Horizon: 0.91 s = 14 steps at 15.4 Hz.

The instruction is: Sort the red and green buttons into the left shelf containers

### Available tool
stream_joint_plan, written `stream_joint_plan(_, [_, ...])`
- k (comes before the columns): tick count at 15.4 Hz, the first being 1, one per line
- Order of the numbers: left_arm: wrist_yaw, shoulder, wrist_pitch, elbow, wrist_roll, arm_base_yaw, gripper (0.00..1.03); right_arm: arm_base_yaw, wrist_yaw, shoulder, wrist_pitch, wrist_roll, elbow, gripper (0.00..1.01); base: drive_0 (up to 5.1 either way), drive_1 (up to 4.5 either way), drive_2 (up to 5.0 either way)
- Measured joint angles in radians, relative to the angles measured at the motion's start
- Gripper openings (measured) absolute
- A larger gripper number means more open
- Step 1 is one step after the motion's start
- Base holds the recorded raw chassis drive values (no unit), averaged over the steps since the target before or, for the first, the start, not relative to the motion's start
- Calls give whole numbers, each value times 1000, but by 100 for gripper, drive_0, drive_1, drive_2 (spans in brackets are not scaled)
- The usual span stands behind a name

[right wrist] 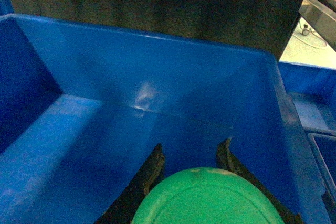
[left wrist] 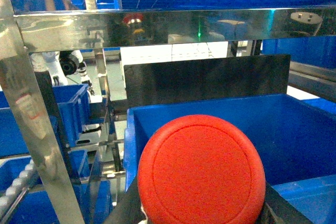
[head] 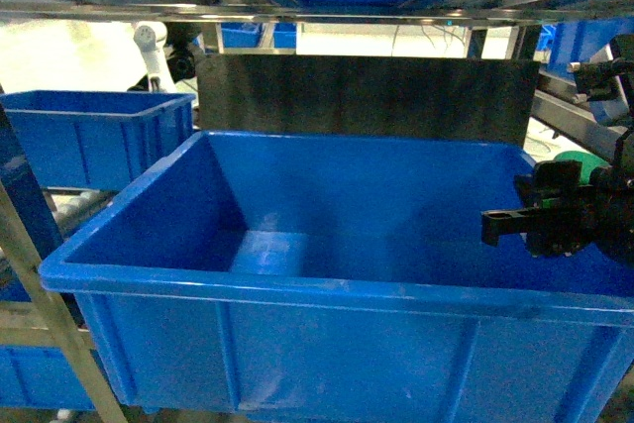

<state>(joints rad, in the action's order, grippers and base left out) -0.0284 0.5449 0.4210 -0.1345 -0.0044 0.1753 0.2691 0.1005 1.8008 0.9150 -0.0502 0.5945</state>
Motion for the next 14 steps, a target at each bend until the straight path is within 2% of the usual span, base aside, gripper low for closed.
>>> stream_joint_plan(1, [0,0,0,0,0,0,24,2,-2,0,3,0,6,27,0,0,0])
stream_joint_plan(2, [0,0,0,0,0,0,24,0,-1,0,5,2,10,34,0,0,0])
stream_joint_plan(6, [0,0,0,0,0,0,24,0,-1,0,5,2,10,81,0,0,0])
stream_joint_plan(8, [0,0,0,0,0,0,24,-1,-1,0,5,2,10,100,0,0,0])
stream_joint_plan(9, [0,0,0,0,0,0,24,-1,-1,0,5,3,10,97,0,0,0])
stream_joint_plan(14, [0,0,0,0,0,0,24,-1,-1,0,5,2,10,98,0,0,0])
